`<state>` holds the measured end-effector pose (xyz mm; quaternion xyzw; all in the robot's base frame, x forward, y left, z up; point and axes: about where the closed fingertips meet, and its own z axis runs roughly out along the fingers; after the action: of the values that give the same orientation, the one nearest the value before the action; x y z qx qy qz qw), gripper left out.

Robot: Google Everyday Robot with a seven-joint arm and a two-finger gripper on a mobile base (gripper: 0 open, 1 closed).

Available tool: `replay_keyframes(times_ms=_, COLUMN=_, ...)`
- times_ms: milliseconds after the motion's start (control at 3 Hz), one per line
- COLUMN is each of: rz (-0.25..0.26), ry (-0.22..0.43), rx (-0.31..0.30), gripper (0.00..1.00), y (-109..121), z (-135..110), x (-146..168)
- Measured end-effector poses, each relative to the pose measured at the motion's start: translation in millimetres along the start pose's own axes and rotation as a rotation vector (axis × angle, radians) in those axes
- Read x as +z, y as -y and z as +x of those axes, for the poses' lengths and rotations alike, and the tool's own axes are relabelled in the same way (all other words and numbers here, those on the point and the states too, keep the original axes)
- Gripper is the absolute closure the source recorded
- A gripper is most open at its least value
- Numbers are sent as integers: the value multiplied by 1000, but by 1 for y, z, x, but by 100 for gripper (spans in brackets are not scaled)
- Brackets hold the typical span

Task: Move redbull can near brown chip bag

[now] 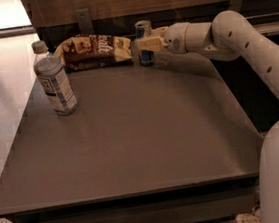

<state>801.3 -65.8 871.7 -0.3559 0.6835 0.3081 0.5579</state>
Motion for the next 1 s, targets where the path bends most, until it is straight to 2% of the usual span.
replay_keyframes(times_ms=333, rz=0, ry=0, rx=0, gripper=100, y=0, z=-3, x=-1)
replay_keyframes(times_ms=1000, rz=0, ry=0, rx=0, gripper=51, y=0, z=-5, x=-1)
